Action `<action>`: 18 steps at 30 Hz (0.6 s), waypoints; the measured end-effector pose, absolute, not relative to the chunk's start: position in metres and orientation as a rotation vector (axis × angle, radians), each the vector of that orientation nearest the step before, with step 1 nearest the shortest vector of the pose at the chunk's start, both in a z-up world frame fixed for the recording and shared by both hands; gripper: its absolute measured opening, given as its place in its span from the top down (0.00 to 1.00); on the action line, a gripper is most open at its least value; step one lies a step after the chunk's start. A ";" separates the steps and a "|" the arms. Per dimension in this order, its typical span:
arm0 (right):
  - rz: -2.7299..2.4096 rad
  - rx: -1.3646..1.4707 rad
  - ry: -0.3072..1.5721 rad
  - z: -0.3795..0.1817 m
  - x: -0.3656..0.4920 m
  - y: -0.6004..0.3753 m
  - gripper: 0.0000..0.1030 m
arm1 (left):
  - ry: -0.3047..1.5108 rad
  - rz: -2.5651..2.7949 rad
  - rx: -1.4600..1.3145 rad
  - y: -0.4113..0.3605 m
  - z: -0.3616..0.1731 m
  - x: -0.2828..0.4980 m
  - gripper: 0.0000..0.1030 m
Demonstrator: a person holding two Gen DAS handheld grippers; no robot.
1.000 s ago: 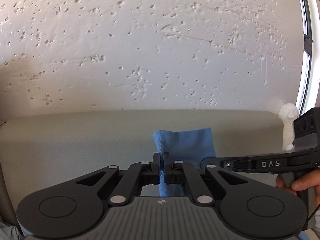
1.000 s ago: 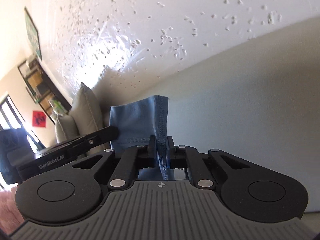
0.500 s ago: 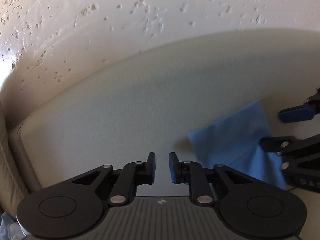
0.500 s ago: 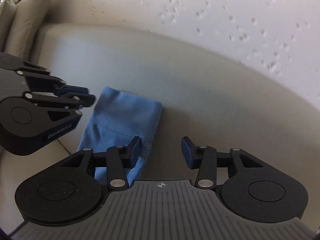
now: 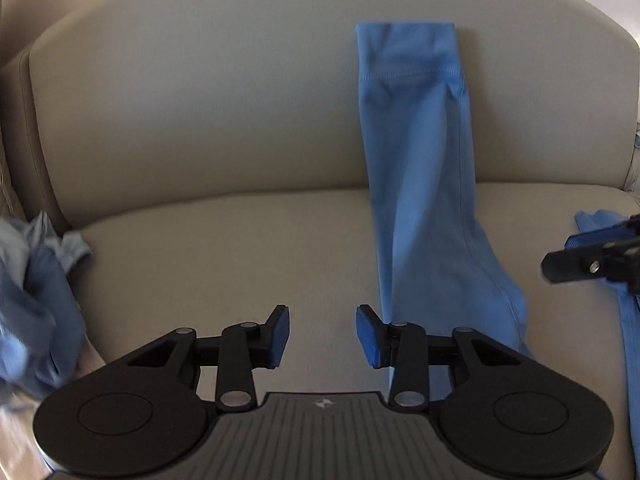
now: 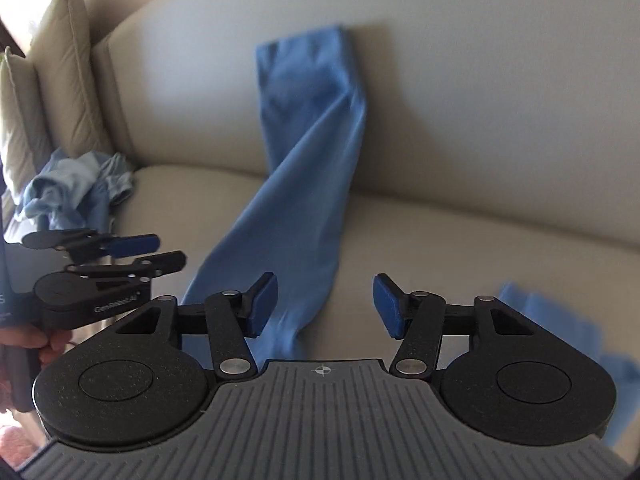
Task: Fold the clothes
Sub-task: 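Grasp the sweatpants leg with both grippers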
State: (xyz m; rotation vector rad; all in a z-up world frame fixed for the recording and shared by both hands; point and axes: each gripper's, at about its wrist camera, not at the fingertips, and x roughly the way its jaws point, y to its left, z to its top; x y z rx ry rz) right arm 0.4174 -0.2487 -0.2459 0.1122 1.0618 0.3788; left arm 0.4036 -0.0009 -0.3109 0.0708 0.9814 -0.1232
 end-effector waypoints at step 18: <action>0.203 -0.085 1.083 -0.296 0.389 -0.241 0.76 | 0.992 -0.182 -0.014 -0.012 -0.316 0.389 0.67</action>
